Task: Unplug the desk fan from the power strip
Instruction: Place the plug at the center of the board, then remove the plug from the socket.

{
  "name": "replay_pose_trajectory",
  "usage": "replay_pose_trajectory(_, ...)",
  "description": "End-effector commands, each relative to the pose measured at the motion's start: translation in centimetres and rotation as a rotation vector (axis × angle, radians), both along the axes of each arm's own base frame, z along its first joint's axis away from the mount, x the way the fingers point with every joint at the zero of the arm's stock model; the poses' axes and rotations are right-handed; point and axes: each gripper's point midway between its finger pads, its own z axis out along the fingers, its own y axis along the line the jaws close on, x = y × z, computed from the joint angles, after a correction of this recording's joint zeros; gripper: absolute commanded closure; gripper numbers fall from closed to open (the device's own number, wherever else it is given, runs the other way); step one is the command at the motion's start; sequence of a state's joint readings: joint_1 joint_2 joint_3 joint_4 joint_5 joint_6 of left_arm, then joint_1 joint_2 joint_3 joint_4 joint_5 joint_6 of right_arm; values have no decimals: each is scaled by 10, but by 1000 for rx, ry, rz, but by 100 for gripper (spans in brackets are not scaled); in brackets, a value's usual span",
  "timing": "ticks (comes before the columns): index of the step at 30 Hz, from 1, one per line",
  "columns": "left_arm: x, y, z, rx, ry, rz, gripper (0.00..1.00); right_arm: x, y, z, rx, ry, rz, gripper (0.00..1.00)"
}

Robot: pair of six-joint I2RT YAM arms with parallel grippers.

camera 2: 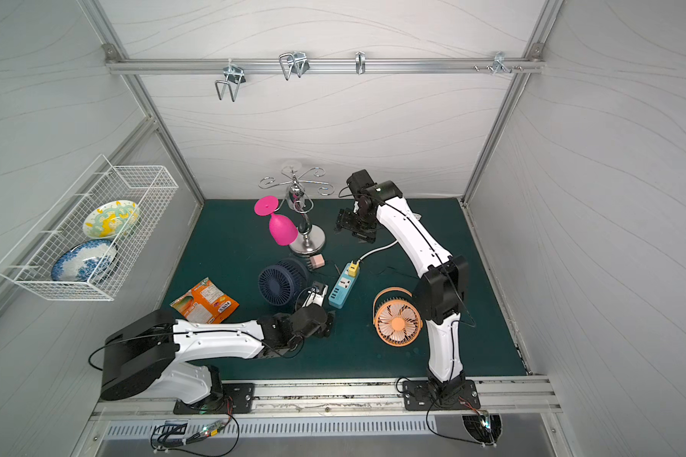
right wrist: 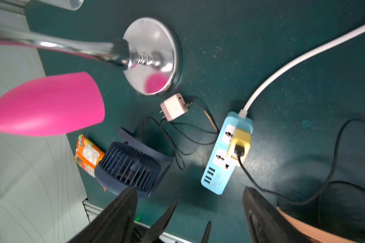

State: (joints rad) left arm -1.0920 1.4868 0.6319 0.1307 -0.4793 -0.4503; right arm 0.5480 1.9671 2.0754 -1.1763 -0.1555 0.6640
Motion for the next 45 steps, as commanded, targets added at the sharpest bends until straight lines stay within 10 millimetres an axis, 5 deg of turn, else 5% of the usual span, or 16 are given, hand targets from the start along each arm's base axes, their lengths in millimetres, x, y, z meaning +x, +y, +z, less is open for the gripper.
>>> replay_pose_trajectory(1, 17, -36, 21, -82, -52, -76, 17, -24, -17, -3, -22, 46, 26, 17)
replay_pose_trajectory(15, 42, -50, -33, -22, 0, -116, 19, -49, -28, -22, -38, 93, 37, 17)
replay_pose_trajectory(29, 47, -63, -47, -46, -17, -140, 59, -42, -14, -72, -172, 203, 22, 19)
replay_pose_trajectory(45, 40, -56, -53, -26, -11, -124, 83, -19, -29, -126, -287, 278, -85, 26)
